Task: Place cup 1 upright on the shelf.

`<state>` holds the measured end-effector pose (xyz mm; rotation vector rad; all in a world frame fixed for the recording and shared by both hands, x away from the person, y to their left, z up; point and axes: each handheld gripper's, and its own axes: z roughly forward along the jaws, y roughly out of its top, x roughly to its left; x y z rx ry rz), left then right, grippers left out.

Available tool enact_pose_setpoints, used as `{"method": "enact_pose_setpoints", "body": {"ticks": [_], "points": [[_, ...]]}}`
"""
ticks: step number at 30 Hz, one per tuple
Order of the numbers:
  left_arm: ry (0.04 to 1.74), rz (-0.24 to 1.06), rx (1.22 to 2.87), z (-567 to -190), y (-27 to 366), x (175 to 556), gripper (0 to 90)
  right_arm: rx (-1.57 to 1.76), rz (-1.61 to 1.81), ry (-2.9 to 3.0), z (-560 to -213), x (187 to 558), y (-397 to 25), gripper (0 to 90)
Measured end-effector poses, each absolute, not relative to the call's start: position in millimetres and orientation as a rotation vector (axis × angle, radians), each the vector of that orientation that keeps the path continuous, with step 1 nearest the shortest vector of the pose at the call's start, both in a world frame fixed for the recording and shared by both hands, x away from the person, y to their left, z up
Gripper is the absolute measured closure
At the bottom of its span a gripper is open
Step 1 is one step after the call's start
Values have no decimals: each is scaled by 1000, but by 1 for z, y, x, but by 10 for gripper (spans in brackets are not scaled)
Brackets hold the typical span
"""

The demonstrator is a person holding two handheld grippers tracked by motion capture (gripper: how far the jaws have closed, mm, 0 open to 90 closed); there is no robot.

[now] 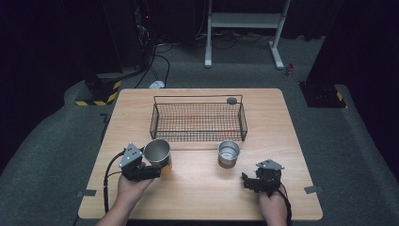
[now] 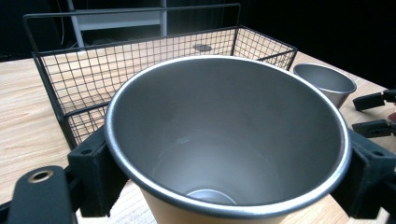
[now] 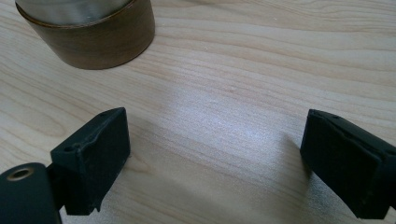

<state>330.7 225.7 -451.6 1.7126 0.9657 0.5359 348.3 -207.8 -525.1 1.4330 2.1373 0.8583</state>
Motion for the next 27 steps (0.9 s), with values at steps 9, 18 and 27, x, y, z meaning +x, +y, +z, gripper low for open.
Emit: {"method": "enact_pose_setpoints", "body": {"ticks": [9,18,27], "points": [[981,539,1705,-454,228,339,137,1433,858,2137,-525,348,-208,82],[974,560,1697,-446,231,348,137,1425,865,2146,-525,349,-207,82],[961,568,1726,-440,227,359,137,1412,867,2157,-525,352,-207,82]]}}
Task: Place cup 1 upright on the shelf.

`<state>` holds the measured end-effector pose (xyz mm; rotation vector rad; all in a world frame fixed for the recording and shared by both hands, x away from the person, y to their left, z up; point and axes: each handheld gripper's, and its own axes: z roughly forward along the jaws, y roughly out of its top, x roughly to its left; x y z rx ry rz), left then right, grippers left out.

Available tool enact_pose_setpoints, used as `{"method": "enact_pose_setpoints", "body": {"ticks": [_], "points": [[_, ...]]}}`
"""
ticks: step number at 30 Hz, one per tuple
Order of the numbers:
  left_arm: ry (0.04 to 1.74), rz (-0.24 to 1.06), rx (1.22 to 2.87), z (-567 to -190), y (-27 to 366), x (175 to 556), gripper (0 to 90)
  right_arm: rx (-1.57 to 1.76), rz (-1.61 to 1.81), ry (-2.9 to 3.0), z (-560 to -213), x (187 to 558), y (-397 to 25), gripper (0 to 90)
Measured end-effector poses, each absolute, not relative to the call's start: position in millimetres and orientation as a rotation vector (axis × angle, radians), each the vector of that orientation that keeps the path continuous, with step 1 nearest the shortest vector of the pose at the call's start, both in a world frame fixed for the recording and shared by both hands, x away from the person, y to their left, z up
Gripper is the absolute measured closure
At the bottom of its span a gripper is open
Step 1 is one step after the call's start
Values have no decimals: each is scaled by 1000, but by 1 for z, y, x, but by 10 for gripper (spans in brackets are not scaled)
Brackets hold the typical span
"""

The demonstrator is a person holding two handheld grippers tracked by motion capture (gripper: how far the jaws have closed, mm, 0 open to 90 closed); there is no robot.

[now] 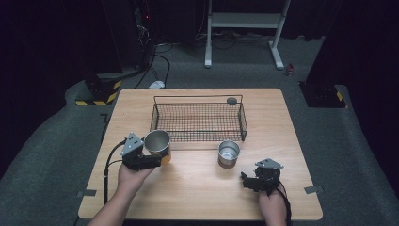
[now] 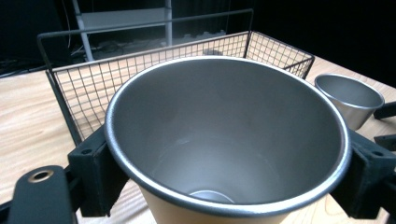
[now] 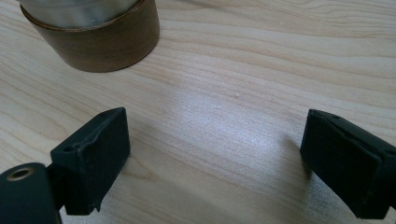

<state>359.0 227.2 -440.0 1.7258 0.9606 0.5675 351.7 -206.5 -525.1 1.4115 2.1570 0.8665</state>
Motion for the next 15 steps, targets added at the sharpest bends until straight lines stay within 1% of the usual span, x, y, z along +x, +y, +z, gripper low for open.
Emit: {"method": "enact_pose_setpoints", "body": {"ticks": [2,15], "points": [[949,582,1731,-438,226,361,137,1411,866,2157,-525,352,-207,82],[941,539,1708,-422,220,383,137,1414,866,2156,-525,352,-206,82]]}}
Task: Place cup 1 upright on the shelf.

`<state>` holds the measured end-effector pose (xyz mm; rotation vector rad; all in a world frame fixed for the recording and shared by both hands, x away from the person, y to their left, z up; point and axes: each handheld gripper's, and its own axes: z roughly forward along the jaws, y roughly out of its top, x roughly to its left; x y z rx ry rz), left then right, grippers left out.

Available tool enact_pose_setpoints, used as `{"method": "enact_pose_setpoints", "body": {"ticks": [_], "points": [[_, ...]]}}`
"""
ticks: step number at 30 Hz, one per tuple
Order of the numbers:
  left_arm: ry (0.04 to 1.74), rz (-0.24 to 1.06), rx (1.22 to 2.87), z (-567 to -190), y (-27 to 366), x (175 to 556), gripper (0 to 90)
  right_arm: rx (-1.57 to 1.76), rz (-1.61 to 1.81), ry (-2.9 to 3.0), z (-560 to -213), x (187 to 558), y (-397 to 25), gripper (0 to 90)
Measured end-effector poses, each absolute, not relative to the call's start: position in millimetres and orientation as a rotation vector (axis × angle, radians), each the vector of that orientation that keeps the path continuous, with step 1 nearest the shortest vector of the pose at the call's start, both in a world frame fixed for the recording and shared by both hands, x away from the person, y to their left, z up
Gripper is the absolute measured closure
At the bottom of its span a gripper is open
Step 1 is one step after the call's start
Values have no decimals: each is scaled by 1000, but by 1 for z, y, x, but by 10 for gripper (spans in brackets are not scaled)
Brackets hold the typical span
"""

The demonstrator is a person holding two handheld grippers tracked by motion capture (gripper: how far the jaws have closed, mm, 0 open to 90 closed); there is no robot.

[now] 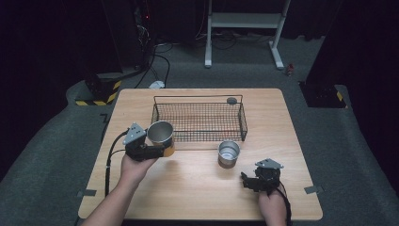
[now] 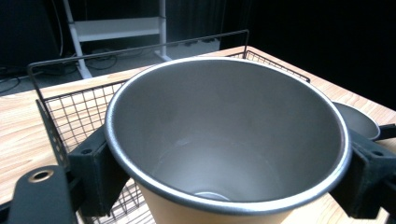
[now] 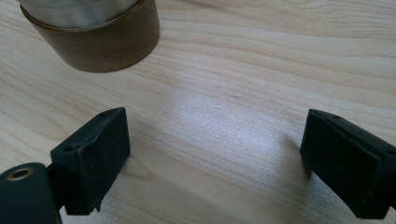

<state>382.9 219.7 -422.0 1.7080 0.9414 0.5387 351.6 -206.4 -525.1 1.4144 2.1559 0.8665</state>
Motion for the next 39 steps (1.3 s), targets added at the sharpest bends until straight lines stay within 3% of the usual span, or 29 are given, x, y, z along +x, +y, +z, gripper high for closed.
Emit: {"method": "enact_pose_setpoints", "body": {"ticks": [18,39], "points": [[941,535,1687,-408,206,414,137,1419,866,2156,-525,351,-206,82],[1000,545,1650,-397,190,476,137,1414,865,2158,-525,351,-206,83]]}}
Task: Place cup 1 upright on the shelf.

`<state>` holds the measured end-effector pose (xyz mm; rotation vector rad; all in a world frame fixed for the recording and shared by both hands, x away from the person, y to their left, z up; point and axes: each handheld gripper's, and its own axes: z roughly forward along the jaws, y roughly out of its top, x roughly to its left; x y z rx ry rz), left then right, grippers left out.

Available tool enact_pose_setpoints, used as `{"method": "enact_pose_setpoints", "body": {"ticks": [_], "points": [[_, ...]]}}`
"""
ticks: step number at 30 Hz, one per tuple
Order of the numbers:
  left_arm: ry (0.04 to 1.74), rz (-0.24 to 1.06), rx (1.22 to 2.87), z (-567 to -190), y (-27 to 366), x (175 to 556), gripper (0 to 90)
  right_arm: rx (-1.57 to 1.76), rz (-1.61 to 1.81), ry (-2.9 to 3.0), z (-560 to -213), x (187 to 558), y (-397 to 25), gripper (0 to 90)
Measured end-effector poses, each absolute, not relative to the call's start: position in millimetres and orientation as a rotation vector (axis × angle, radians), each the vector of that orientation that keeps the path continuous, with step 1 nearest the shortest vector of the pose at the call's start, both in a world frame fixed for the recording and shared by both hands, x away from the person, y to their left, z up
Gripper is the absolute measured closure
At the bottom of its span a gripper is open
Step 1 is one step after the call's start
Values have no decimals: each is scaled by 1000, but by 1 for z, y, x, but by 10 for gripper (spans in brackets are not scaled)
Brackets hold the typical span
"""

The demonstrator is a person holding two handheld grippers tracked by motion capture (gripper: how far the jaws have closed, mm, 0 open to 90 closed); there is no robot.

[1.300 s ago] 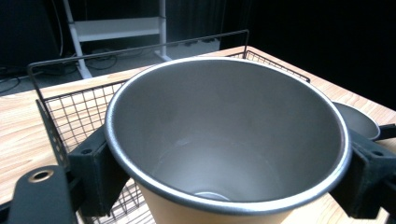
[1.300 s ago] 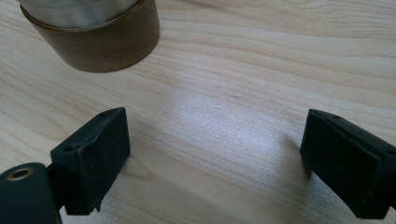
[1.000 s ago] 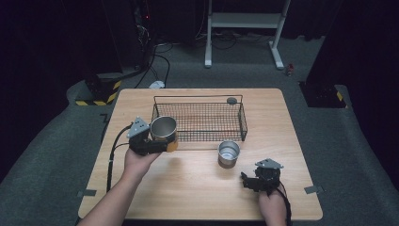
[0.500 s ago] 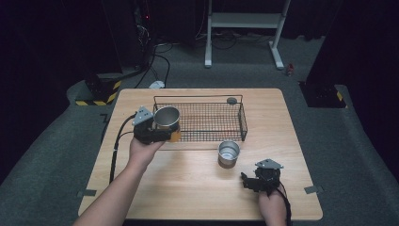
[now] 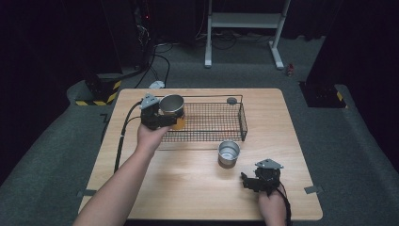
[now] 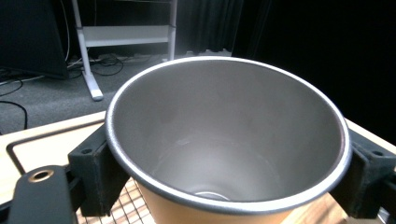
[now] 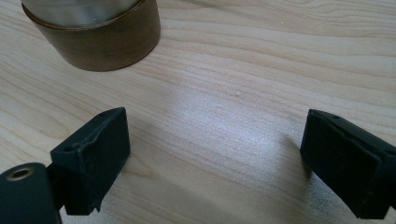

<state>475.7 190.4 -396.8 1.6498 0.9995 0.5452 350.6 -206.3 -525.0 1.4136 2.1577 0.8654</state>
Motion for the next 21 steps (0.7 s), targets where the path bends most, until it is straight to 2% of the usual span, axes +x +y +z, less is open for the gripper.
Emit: {"method": "enact_pose_setpoints", "body": {"ticks": [12,21], "points": [[1015,556,1670,-404,180,494,138,1414,865,2158,-525,351,-206,82],[1054,562,1721,-426,176,507,137,1413,865,2158,-525,351,-206,82]]}}
